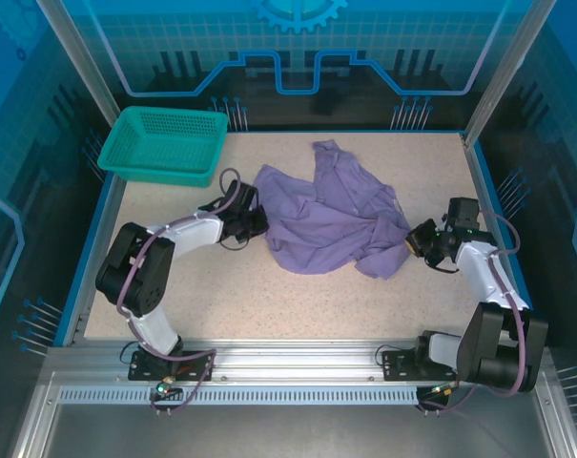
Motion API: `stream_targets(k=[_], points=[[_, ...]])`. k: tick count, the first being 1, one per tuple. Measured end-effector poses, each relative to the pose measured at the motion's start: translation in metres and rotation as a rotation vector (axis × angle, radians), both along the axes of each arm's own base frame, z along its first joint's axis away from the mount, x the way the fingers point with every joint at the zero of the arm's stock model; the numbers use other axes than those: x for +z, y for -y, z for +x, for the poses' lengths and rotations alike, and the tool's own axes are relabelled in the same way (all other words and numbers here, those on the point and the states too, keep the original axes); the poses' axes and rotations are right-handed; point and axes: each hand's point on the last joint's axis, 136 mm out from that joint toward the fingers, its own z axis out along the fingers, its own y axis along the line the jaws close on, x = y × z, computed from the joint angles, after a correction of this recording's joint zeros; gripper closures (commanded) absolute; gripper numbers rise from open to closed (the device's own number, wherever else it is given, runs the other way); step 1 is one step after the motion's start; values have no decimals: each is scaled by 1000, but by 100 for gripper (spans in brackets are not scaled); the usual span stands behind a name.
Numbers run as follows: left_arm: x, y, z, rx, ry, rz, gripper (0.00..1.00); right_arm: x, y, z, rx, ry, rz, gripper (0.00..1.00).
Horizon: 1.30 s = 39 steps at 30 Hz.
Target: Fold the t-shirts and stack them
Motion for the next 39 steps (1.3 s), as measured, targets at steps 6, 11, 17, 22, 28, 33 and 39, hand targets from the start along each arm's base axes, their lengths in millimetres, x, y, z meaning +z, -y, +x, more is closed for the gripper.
stream_targets(k=[6,11,17,22,28,33,39], points=[[102,18,76,-3,207,-36,93,1,-2,1,23,6,-21,100],[121,26,148,4,272,-5,38,2,-1,2,29,11,-32,100],[34,5,152,28,76,102,3,1,-3,1,44,10,-39,100],[5,-30,100,51,-23,176,11,3,-3,-1,53,16,-49,100],[30,-71,46,130,7,156,32,12,-3,-1,55,49,-57,100],[16,-71,40,124,4,140,33,20,-9,-2,81,75,-62,100],[-29,-75,36,117,-97,144,38,28,-17,-9,124,99,-71,100]])
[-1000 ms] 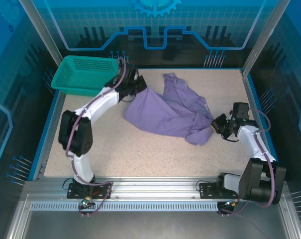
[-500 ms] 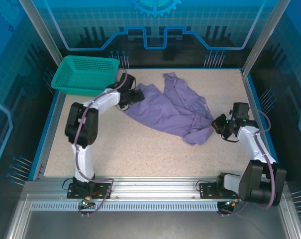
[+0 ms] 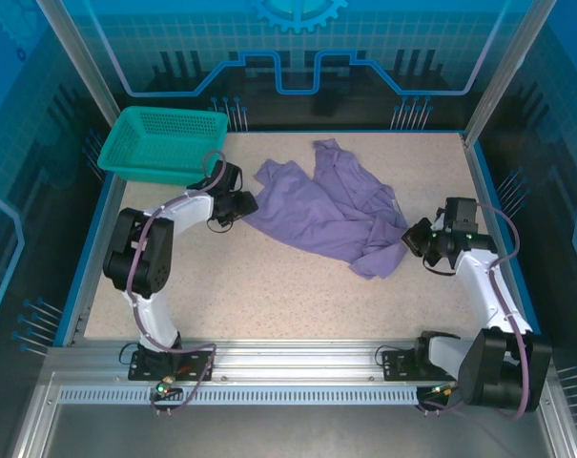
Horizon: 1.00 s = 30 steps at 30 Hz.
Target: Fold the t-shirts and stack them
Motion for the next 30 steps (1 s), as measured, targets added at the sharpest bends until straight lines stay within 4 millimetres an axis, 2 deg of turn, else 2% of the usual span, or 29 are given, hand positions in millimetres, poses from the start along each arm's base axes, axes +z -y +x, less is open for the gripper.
stream_targets(k=[4,11,15,19,22,24,26,30], points=[[-19,-4,-2,0,-42,20,45,5,-1,-4,14,17,-8,100],[-20,-4,11,2,-31,26,53,11,-5,-9,42,34,-5,100],[-18,-2,20,-6,-16,26,71,13,-7,-9,53,40,-3,100],[-21,-2,21,-10,-22,29,100,17,-12,-8,83,53,3,100],[-20,-2,22,-12,-12,32,100,24,-19,-6,122,80,10,100],[-15,-4,18,-5,13,31,100,34,-27,-5,162,114,16,100],[-3,-11,1,23,40,27,100,49,-42,-7,229,177,10,100],[50,-24,-41,89,173,14,100,88,-81,-24,409,352,-15,100]])
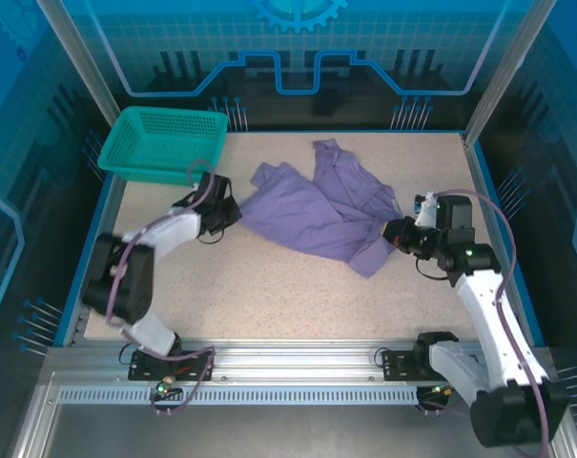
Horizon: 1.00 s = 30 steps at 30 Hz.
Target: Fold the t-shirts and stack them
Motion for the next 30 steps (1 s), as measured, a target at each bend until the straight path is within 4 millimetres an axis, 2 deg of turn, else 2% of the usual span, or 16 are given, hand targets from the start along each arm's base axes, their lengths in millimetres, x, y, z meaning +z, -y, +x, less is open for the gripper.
stream_targets(k=[2,4,7,10,14,17,19,22,27,30], points=[[29,-6,-17,32,91,-16,100,12,-11,-11,59,61,-8,100],[52,-16,-35,70,169,-27,100,21,-15,-19,86,104,-17,100],[72,-33,-63,131,248,-30,100,25,-11,-31,85,128,-36,100],[81,-51,-90,192,299,-16,100,26,-2,-45,40,141,-56,100],[75,-71,-116,265,297,-3,100,6,19,-63,-96,37,-79,100],[55,-78,-136,291,258,-5,100,-30,30,-77,-188,-119,-84,100],[41,-79,-148,291,223,-3,100,-61,33,-90,-229,-235,-75,100],[32,-75,-153,273,186,-23,100,-88,35,-106,-284,-339,-50,100],[25,-57,-146,189,103,-52,100,-84,43,-105,-365,-329,-30,100],[37,-42,-126,123,67,-65,100,-76,47,-90,-400,-327,-43,100]])
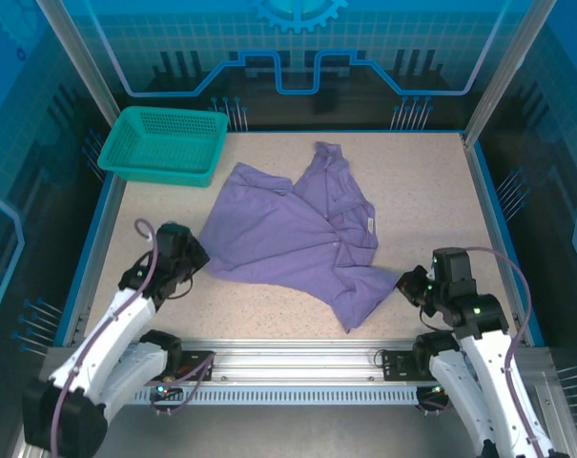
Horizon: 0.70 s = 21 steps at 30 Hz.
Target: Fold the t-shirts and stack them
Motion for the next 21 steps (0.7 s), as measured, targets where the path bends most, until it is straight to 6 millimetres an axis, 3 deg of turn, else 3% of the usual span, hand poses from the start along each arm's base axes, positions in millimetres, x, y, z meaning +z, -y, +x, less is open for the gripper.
stream_targets(k=[4,7,13,16,19,21], points=[[31,24,52,-79,8,-28,100,17,0,42,-25,-14,-24,100],[57,46,107,-126,31,-65,100,36,-2,93,-39,-12,-41,100],[98,85,233,-191,92,-107,100,64,11,214,-112,37,-5,100],[128,106,310,-236,179,-130,100,81,20,287,-126,67,48,100],[162,113,366,-258,314,-166,100,135,24,361,-100,194,70,100],[190,105,383,-256,421,-208,100,189,22,385,-76,324,64,100]])
